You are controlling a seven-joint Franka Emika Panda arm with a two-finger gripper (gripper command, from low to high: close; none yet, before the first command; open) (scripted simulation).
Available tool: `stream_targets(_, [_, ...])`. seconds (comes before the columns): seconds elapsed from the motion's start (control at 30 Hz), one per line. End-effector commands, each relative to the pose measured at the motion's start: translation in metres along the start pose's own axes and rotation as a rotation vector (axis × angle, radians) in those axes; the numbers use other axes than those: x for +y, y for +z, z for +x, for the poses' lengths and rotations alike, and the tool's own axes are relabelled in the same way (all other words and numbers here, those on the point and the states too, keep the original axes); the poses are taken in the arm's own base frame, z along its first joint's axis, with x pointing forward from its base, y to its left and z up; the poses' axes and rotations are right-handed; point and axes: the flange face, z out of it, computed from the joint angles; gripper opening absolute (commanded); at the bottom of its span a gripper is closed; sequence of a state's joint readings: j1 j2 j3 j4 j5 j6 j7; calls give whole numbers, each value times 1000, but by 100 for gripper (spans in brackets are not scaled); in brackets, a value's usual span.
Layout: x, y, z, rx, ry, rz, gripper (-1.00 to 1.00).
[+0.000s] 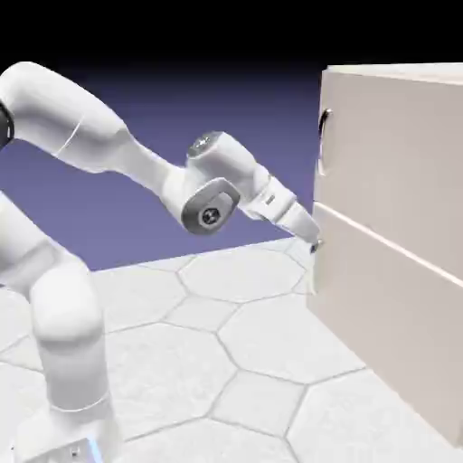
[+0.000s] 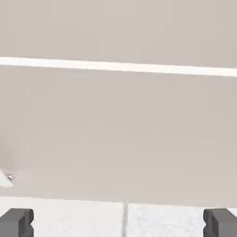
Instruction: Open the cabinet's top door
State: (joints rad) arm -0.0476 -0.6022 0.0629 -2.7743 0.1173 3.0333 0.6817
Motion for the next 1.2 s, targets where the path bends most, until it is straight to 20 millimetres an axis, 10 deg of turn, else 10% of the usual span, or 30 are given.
stream_targets(0.0, [-4,-7,7,21,12,12,100])
stream_targets(0.53, [-75,-116,62,319,130,221,100])
stream_targets(0.87, [-126,-149,44,451,129,344,100])
stream_targets(1.17, [-173,-134,7,523,95,429,100])
